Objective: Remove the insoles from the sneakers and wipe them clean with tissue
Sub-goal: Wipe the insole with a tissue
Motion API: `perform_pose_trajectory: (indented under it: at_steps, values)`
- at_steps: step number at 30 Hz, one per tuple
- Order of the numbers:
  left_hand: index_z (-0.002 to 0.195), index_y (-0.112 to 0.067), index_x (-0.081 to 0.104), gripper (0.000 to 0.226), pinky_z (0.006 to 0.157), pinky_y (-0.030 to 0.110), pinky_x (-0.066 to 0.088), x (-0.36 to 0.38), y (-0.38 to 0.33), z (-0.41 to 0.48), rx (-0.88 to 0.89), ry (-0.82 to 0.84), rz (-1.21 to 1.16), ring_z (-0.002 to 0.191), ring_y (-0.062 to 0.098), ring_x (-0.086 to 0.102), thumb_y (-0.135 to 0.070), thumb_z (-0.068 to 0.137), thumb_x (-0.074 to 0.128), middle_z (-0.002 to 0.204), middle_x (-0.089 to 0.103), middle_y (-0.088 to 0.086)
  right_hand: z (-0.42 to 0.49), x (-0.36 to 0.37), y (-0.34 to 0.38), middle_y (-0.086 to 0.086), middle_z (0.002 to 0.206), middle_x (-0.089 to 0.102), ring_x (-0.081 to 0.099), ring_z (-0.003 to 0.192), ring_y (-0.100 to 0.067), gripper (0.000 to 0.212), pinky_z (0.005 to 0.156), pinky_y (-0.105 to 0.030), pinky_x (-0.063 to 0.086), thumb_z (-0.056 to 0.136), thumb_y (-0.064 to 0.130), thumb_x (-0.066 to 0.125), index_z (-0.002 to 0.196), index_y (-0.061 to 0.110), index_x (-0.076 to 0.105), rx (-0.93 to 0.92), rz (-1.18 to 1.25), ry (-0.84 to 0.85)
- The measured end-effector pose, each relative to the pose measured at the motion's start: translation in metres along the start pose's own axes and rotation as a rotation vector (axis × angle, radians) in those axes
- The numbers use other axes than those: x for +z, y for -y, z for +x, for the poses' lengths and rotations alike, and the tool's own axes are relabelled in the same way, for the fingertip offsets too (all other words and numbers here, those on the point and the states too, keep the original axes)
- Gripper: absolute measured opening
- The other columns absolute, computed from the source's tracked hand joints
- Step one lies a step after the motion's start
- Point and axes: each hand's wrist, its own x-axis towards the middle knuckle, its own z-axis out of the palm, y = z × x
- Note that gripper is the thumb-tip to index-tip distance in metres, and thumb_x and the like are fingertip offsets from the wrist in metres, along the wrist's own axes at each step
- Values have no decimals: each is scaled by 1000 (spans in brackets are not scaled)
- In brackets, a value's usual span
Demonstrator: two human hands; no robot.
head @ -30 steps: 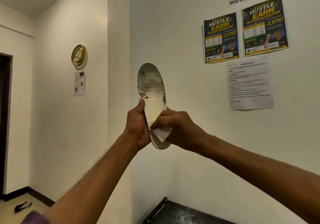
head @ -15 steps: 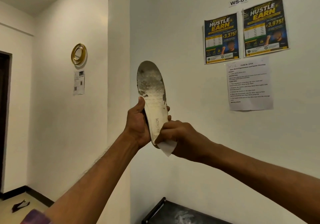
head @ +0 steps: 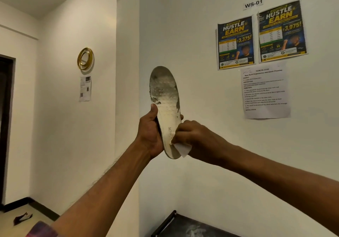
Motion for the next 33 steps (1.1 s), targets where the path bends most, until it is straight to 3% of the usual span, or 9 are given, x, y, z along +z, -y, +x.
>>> perform_pose_trajectory:
  at_steps: [5, 7, 9, 12, 16, 20, 24, 28, 33]
  values:
    - [133, -11, 62, 59, 99, 51, 51, 6, 7, -5, -1, 27, -23, 115, 36, 67, -53, 106, 31, 127, 69, 19, 9, -13, -14, -8, 89, 66, 58, 77, -24, 17, 61, -37, 49, 78, 6, 81, 91, 9, 72, 144, -19, -183]
    - [131, -12, 63, 58, 95, 50, 53, 6, 9, -7, -18, 48, -12, 111, 35, 69, -53, 106, 30, 124, 71, 18, 12, -12, -11, -10, 89, 66, 58, 75, -26, 16, 60, -37, 49, 78, 7, 81, 91, 8, 71, 90, -66, -117]
    - [132, -14, 62, 57, 98, 52, 52, 7, 10, -8, -24, 49, -12, 111, 35, 68, -54, 106, 29, 124, 71, 19, 15, -13, -15, -10, 90, 66, 59, 77, -25, 17, 61, -35, 51, 78, 8, 82, 91, 7, 71, 65, -85, -109]
    - [129, -20, 65, 53, 104, 57, 47, 10, 14, -9, -40, 63, -17, 110, 38, 66, -54, 105, 32, 122, 72, 17, 17, -23, -25, -10, 92, 66, 61, 82, -26, 22, 63, -41, 56, 74, 6, 85, 91, 8, 71, 222, -40, -268]
    - [116, -21, 71, 51, 102, 55, 46, 12, 17, -11, -63, 88, -29, 101, 36, 67, -53, 105, 33, 108, 75, 15, 16, -23, -25, -12, 97, 67, 63, 85, -26, 25, 65, -34, 57, 73, 5, 85, 95, 7, 73, 133, -70, -126]
    - [120, -18, 73, 56, 102, 57, 46, 14, 20, -10, -104, 115, -44, 107, 37, 63, -56, 104, 35, 118, 69, 19, 21, -31, -36, -11, 96, 68, 64, 85, -25, 27, 66, -41, 58, 72, 0, 84, 97, 6, 75, 291, -65, -362]
    - [130, -16, 63, 50, 84, 46, 58, 20, 19, -11, -72, 108, -63, 96, 32, 72, -48, 106, 34, 109, 74, 16, 24, -20, -13, -11, 98, 67, 64, 87, -26, 23, 70, -36, 56, 81, 2, 76, 103, 7, 75, 117, -11, -208]
    - [135, -18, 62, 54, 93, 52, 52, 20, 20, -11, -92, 92, -62, 106, 37, 66, -53, 105, 35, 121, 71, 17, 29, -23, -24, -12, 100, 69, 65, 88, -25, 27, 70, -42, 59, 74, -2, 81, 100, 5, 76, 295, 5, -412]
    - [129, -14, 63, 54, 85, 47, 56, 8, 14, -11, -41, 45, -39, 93, 32, 73, -53, 105, 34, 107, 75, 16, 36, -5, -13, -11, 100, 68, 65, 88, -26, 25, 70, -38, 58, 77, 0, 79, 101, 6, 75, 225, 28, -309]
